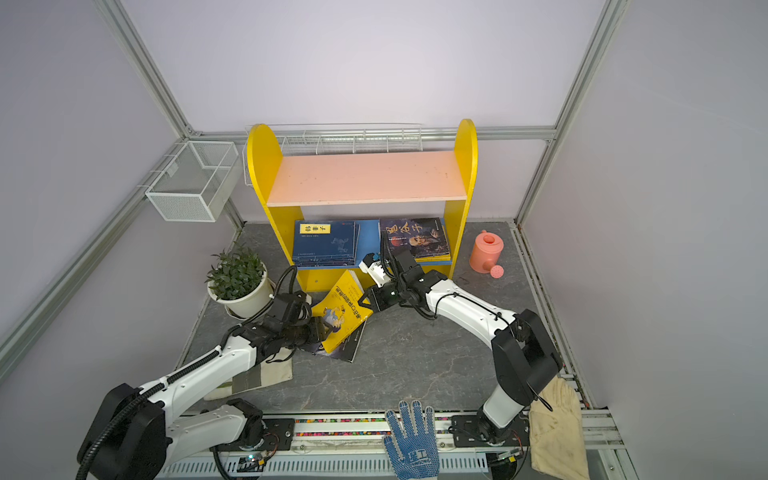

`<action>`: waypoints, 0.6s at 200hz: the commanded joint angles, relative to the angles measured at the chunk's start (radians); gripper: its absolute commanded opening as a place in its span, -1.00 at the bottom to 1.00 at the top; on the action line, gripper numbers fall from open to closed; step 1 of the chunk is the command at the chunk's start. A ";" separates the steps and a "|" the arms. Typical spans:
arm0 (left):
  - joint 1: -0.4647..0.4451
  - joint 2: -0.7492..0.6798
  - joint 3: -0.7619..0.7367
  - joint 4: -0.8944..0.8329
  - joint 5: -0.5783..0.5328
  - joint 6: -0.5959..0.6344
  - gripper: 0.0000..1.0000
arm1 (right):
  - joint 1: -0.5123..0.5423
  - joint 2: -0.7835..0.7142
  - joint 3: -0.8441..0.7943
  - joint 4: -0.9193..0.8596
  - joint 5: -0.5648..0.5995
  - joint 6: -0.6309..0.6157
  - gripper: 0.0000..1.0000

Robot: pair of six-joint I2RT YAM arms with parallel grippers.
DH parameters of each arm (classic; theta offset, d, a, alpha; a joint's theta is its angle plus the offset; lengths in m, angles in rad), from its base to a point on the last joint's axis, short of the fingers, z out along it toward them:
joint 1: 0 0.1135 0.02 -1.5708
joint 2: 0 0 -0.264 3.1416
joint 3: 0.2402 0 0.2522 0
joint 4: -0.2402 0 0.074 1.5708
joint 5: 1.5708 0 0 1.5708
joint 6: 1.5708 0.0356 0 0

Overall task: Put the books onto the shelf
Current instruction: 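Grasp the yellow book's spine with the left gripper while the right holds it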

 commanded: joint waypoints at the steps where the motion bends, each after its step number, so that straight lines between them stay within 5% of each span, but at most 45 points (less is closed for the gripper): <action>1: -0.020 -0.075 0.014 0.108 0.052 -0.019 0.14 | 0.012 -0.085 -0.044 0.085 -0.031 -0.019 -0.87; 26: -0.020 -0.175 0.000 0.098 -0.103 -0.081 0.35 | -0.035 -0.215 -0.084 0.093 -0.089 -0.020 -0.87; 53: -0.015 -0.293 -0.024 0.196 -0.117 -0.108 0.61 | -0.136 -0.341 -0.108 0.077 -0.144 0.005 -0.87; 120: 0.041 -0.185 0.000 0.636 0.240 -0.326 0.79 | -0.322 -0.417 -0.145 0.255 -0.312 0.185 -0.86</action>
